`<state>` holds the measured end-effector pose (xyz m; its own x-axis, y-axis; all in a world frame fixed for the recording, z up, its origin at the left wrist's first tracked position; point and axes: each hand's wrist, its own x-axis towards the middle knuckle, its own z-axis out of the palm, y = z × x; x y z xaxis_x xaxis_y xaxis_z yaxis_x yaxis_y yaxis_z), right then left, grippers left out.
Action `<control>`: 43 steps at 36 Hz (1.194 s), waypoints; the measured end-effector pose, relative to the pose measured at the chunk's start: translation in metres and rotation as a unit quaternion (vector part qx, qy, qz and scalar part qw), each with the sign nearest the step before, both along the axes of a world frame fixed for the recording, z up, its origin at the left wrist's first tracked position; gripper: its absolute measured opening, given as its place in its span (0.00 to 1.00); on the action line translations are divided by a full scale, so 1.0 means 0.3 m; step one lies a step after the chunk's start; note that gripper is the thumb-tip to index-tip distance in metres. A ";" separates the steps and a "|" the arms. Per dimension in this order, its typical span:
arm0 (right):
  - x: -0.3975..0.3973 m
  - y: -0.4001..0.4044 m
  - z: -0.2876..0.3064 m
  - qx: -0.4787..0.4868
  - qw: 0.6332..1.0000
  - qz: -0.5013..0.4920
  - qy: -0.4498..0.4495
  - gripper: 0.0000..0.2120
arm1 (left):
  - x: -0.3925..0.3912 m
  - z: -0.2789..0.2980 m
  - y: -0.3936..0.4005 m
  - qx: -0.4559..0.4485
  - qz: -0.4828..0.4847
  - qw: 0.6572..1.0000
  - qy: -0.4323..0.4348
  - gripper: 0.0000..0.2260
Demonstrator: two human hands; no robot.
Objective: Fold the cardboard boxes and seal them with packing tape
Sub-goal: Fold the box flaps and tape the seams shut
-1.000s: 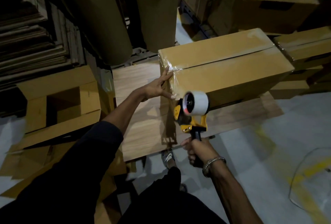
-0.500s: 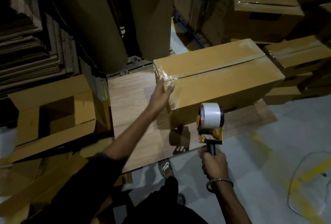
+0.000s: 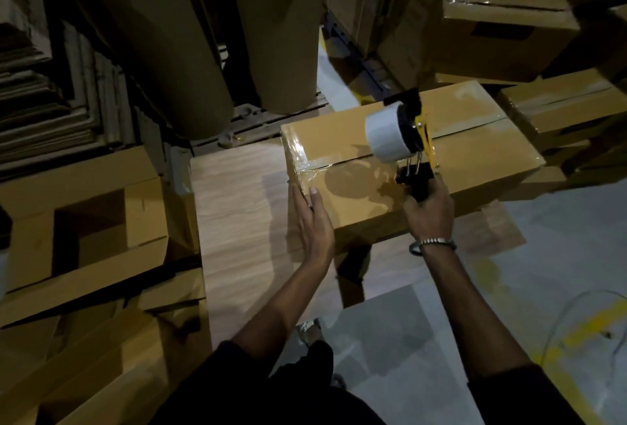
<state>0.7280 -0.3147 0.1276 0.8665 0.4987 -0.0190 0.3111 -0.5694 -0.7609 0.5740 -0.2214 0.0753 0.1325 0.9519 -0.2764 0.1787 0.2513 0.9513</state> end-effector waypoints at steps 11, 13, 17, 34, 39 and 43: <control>-0.011 0.011 -0.083 -0.046 0.990 0.104 -0.087 0.32 | 0.007 -0.027 0.206 0.011 -0.095 0.995 -0.032 0.33; 0.006 0.008 -0.105 -0.041 0.989 0.112 -0.093 0.33 | 0.031 -0.029 0.295 0.052 -0.111 0.992 -0.001 0.33; 0.035 0.017 -0.135 -0.047 0.983 0.136 -0.113 0.32 | 0.097 -0.038 0.462 0.034 -0.100 0.994 0.030 0.32; 0.056 0.018 -0.153 -0.082 0.980 0.145 -0.106 0.30 | 0.079 0.008 0.473 -0.177 -0.088 0.962 -0.186 0.32; 0.055 0.027 -0.114 -0.097 0.985 0.128 -0.057 0.30 | -0.008 -0.029 0.327 -0.180 -0.122 0.973 -0.083 0.27; 0.040 0.037 -0.044 -0.095 0.986 0.114 -0.075 0.21 | -0.136 -0.154 0.244 -0.222 -0.127 0.967 0.010 0.16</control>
